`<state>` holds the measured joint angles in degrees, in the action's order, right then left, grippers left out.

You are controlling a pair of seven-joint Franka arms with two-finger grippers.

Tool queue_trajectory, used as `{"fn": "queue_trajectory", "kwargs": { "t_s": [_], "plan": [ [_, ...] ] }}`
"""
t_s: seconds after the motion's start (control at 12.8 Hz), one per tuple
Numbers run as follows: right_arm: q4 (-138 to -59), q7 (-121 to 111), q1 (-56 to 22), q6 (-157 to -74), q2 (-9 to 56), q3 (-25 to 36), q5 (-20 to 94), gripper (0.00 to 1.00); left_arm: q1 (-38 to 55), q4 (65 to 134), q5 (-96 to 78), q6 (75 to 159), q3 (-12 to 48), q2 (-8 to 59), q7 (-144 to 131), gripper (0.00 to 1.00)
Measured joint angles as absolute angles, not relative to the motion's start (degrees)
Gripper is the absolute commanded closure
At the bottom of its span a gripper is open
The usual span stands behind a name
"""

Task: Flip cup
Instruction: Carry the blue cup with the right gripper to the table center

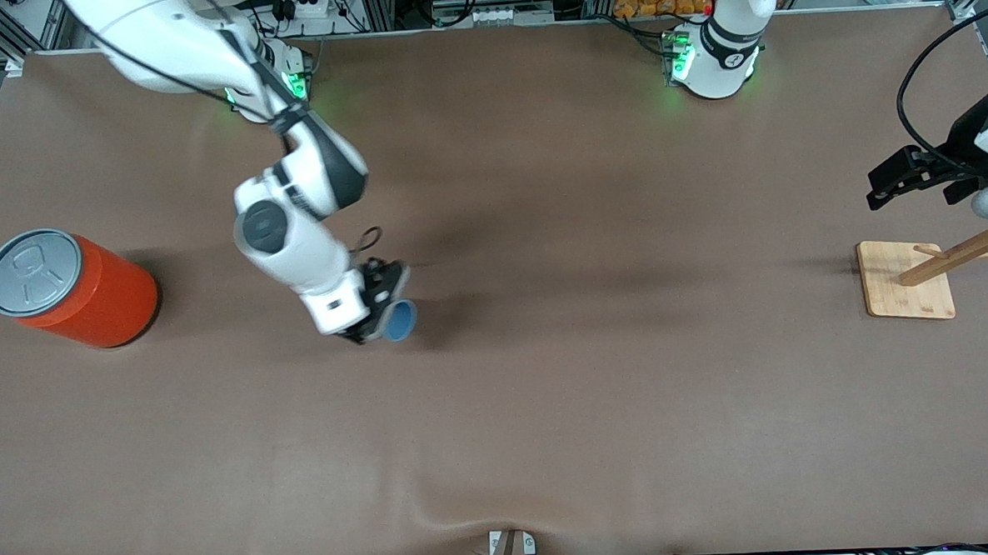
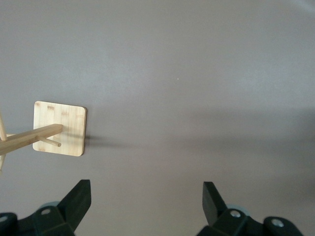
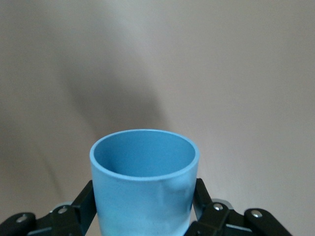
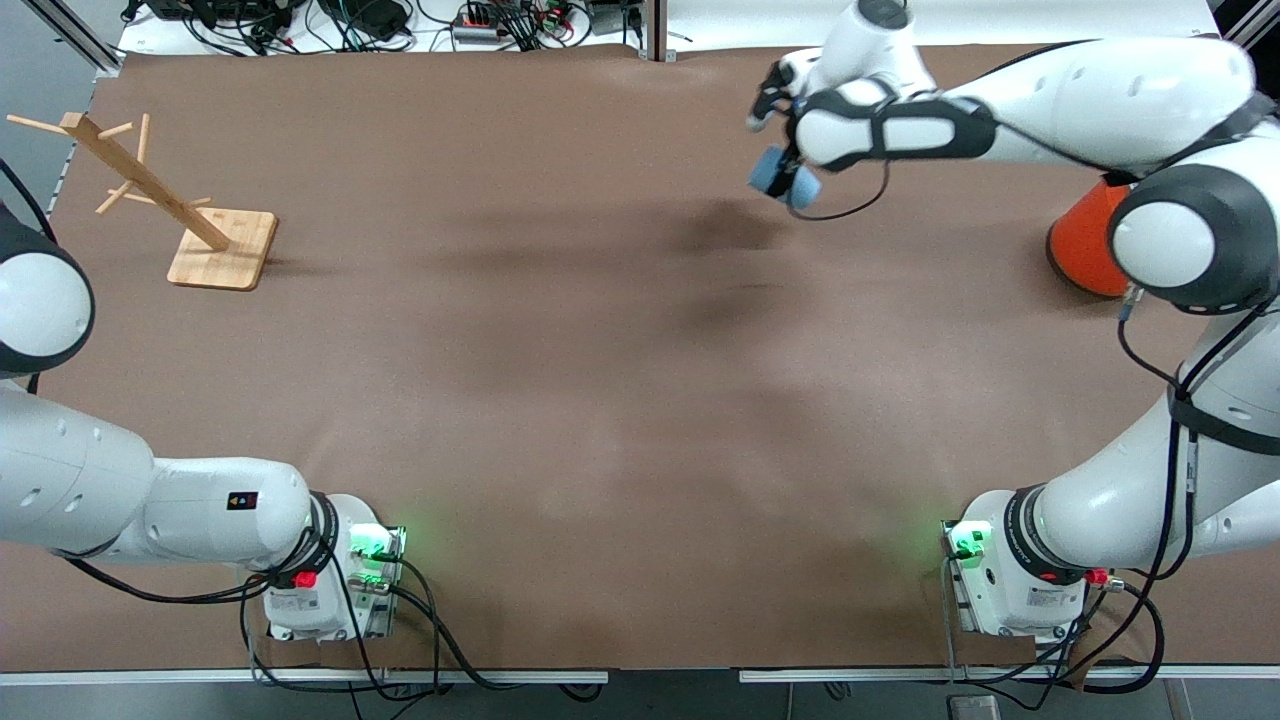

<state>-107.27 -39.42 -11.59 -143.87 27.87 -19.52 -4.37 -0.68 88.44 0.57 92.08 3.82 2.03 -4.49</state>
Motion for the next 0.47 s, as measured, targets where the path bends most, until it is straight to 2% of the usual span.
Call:
{"fn": "queue_trajectory", "kwargs": {
  "t_s": [0.31,0.39,0.47],
  "plan": [
    [-105.51,-38.84,-18.36,-148.31,33.62,-19.38,-16.14,0.4,-0.9,88.43,0.57,91.25,3.34,2.28,-4.49,0.0],
    [-104.92,-38.89,-19.12,-148.62,35.03,-19.32,-18.23,0.0,-0.95,88.4,0.57,91.22,3.23,2.28,-4.5,0.0],
    [-104.36,-38.88,-19.55,-149.25,36.23,-19.27,-20.8,0.0,-0.96,88.33,0.57,91.21,3.23,2.28,-4.49,0.0]
  ]
}}
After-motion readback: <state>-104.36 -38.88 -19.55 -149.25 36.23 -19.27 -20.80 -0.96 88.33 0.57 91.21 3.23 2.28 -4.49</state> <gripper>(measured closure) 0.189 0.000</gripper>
